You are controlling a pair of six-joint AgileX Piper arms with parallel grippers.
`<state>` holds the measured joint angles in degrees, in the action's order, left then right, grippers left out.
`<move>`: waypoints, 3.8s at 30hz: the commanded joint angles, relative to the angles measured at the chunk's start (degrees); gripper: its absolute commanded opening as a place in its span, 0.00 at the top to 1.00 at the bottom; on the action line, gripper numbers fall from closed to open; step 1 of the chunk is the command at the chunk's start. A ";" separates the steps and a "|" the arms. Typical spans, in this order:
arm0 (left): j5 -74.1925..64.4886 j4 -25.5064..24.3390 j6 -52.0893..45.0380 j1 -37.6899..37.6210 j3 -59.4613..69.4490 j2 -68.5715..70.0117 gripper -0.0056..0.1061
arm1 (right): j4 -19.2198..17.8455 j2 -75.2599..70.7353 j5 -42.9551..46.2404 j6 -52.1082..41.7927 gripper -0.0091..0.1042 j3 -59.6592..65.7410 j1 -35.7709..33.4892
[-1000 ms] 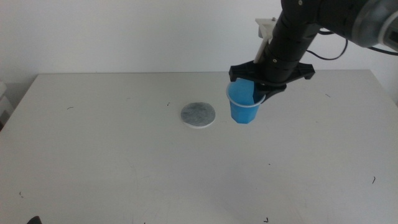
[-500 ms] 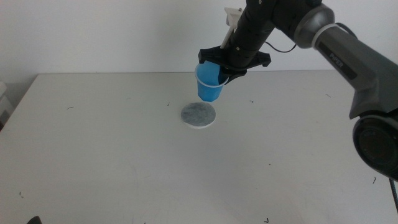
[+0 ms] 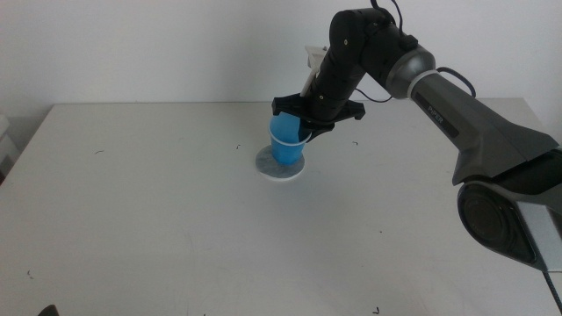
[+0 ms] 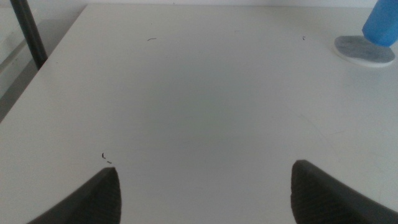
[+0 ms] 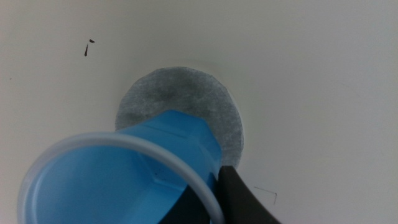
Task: Place an empty cup on a cup mat.
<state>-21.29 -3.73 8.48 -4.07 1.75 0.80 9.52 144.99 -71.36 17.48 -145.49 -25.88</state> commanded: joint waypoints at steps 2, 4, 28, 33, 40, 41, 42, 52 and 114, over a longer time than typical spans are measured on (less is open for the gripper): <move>3.84 -0.02 0.61 0.06 -0.34 0.70 0.01 | 0.84 -3.54 1.84 -0.29 0.91 -1.99 -0.13; 3.84 -0.02 0.61 0.06 -0.34 0.70 0.01 | 0.89 -3.34 2.75 -0.79 0.91 -1.99 -0.20; 3.84 -0.02 0.61 0.06 -0.34 0.70 0.01 | -1.49 -1.22 5.30 -2.68 0.91 -1.93 -1.25; 3.84 -0.02 0.61 0.06 -0.34 0.70 0.01 | -2.26 -1.22 5.17 -2.68 0.84 -1.93 -1.25; 3.84 -0.02 0.61 0.06 -0.34 0.70 0.01 | -2.12 -1.61 5.00 -2.68 0.60 -1.93 -1.25; 3.84 -0.02 0.61 0.06 -0.34 0.70 0.01 | -2.12 -1.67 5.00 -2.68 0.55 -1.93 -1.25; 3.84 -0.02 0.61 0.06 -0.34 0.70 0.01 | -2.12 -1.72 5.00 -2.68 0.51 -1.93 -1.25; 3.84 -0.02 0.61 0.06 -0.34 0.70 0.01 | -2.63 -5.26 5.85 -2.68 0.32 -1.98 -1.14; 3.84 -0.02 0.61 0.06 -0.34 0.70 0.01 | -14.09 -115.07 61.01 -10.47 0.09 118.95 17.63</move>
<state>-21.29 -3.73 8.48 -4.07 1.75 0.80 -3.85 30.76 -17.58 7.35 -27.35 -8.67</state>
